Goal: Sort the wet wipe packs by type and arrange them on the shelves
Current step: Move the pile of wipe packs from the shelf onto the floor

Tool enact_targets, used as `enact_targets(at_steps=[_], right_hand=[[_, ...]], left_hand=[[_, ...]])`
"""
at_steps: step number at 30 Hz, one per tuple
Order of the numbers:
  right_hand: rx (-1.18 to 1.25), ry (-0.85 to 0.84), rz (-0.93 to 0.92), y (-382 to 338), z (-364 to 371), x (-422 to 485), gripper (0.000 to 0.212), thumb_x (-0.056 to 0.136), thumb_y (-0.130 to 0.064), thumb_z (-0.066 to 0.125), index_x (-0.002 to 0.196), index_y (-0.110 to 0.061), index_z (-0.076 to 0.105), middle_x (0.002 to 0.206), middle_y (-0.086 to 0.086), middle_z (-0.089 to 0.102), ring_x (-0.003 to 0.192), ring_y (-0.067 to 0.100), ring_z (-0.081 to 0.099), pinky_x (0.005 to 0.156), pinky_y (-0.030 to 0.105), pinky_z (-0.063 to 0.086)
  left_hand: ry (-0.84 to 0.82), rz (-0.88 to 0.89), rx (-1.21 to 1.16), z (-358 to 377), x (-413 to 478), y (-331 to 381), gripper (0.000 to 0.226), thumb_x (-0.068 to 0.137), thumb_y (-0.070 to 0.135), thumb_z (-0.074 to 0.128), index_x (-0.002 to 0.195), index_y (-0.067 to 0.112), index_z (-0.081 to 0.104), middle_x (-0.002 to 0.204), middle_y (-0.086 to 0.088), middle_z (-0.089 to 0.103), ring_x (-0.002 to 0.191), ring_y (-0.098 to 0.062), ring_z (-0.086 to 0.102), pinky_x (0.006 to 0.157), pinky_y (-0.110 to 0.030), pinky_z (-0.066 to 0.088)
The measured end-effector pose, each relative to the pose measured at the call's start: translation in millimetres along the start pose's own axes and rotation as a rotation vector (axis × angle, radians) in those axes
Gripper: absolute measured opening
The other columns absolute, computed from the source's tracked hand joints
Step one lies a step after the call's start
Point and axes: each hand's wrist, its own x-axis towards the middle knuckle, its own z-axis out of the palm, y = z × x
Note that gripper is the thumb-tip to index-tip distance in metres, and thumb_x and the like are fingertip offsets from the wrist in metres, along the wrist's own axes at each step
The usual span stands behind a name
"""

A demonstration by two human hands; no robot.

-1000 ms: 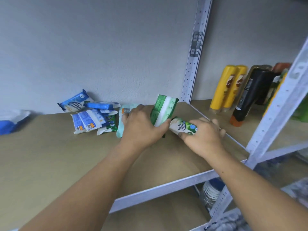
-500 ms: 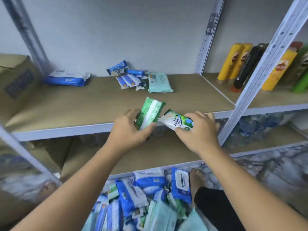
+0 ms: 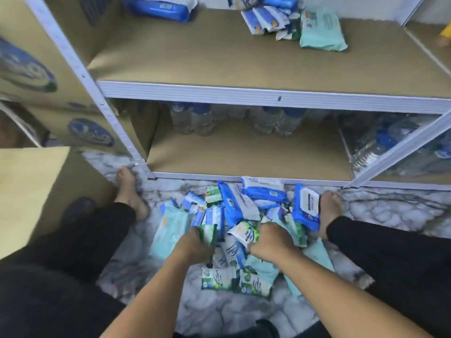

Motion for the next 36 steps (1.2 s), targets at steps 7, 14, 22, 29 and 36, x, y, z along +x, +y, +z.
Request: enact_targets(at_steps=[7, 14, 22, 29, 36], right_hand=[[-0.168, -0.033, -0.159, -8.7, 91.1, 23.9, 0.056, 0.092, -0.044, 0.063, 0.136, -0.012, 0.052, 0.131, 0.007, 0.055, 0.119, 0.029, 0.052, 0.095, 0.039, 0.048], [-0.242, 0.019, -0.218, -5.5, 121.3, 46.1, 0.057, 0.092, -0.040, 0.066, 0.137, -0.008, 0.053, 0.130, 0.010, 0.056, 0.117, 0.030, 0.053, 0.102, 0.039, 0.046], [-0.292, 0.005, -0.223, -10.2, 109.0, 47.8, 0.056, 0.091, -0.047, 0.066, 0.134, -0.013, 0.052, 0.131, 0.009, 0.054, 0.119, 0.030, 0.053, 0.100, 0.041, 0.046], [-0.120, 0.110, -0.069, -23.2, 55.7, 28.1, 0.050, 0.093, -0.061, 0.045, 0.107, -0.017, 0.066, 0.099, 0.003, 0.067, 0.091, 0.025, 0.064, 0.073, 0.032, 0.051], [0.240, 0.493, -0.075, -43.2, -60.7, 21.0, 0.027, 0.092, -0.039, 0.052, 0.094, -0.019, 0.070, 0.087, 0.002, 0.071, 0.081, 0.028, 0.065, 0.063, 0.029, 0.046]], left_hand=[[-0.092, -0.188, -0.164, 54.8, 40.9, -67.8, 0.109, 0.071, 0.041, 0.075, 0.153, 0.039, 0.004, 0.107, -0.017, 0.066, 0.082, -0.033, 0.072, 0.070, -0.041, 0.062], [-0.035, -0.157, -0.192, 81.6, 60.1, -54.0, 0.084, 0.085, 0.044, 0.074, 0.142, 0.013, 0.020, 0.124, -0.023, 0.064, 0.109, -0.039, 0.064, 0.087, -0.038, 0.048], [-0.108, -0.080, -0.141, 67.7, 64.7, -63.6, 0.083, 0.082, 0.063, 0.068, 0.137, 0.020, 0.022, 0.124, -0.018, 0.064, 0.104, -0.036, 0.066, 0.089, -0.044, 0.054], [0.002, -0.061, 0.025, 28.5, 43.7, -40.0, 0.069, 0.099, 0.064, 0.031, 0.148, 0.016, 0.034, 0.138, -0.012, 0.058, 0.120, -0.031, 0.059, 0.099, -0.041, 0.047], [0.239, 0.322, -0.078, -56.4, 9.1, 38.5, 0.035, 0.103, 0.047, 0.043, 0.087, 0.020, 0.059, 0.086, 0.002, 0.064, 0.087, -0.022, 0.061, 0.073, -0.030, 0.043]])
